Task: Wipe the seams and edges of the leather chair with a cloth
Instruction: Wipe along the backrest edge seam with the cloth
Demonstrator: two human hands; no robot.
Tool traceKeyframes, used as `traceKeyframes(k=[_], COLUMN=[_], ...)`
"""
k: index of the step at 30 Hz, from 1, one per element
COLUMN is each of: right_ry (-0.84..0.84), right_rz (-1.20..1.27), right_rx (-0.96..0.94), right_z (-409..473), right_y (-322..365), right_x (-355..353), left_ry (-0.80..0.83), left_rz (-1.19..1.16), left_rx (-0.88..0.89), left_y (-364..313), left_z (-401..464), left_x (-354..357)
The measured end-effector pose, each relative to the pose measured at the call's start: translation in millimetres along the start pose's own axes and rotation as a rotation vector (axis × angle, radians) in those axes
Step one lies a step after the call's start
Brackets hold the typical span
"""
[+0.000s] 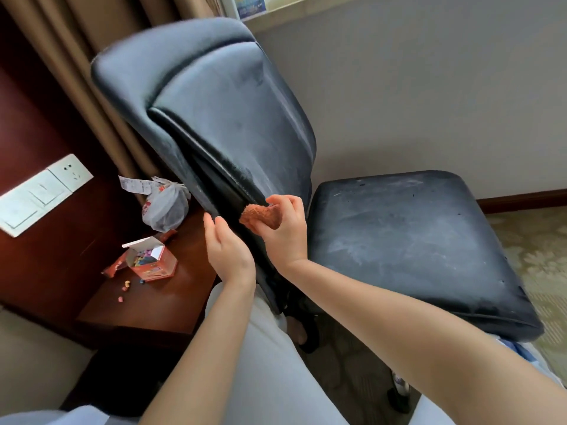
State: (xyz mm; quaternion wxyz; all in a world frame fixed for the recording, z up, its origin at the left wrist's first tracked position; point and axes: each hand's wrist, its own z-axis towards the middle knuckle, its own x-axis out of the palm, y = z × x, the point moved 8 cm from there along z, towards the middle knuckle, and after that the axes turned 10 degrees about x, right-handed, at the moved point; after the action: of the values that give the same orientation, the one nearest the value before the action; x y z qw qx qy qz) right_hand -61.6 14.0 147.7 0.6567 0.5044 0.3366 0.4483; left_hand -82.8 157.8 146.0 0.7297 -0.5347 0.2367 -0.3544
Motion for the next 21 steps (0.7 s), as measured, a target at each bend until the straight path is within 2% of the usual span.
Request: traceKeyframes(k=[6, 12, 17, 21], right_ry=[0.057, 0.055, 0.017, -0.033], right_rz=[0.012, 0.0, -0.088, -0.279], right_rx=[-0.103, -0.207, -0.532, -0.841], right_z=[14, 21, 31, 20], right_y=[44, 68, 117, 109], right_x=[20, 33, 61, 64], left_ry=[0.003, -0.075, -0.054, 0.009], left_rz=[-0.105, -0.144, -0.189, -0.216], left_rx=[0.025, -0.004, -0.024, -0.055], left_y=[-23, -46, -54, -54], left_z=[23, 41, 40, 40], left_x=[0, -4, -11, -15])
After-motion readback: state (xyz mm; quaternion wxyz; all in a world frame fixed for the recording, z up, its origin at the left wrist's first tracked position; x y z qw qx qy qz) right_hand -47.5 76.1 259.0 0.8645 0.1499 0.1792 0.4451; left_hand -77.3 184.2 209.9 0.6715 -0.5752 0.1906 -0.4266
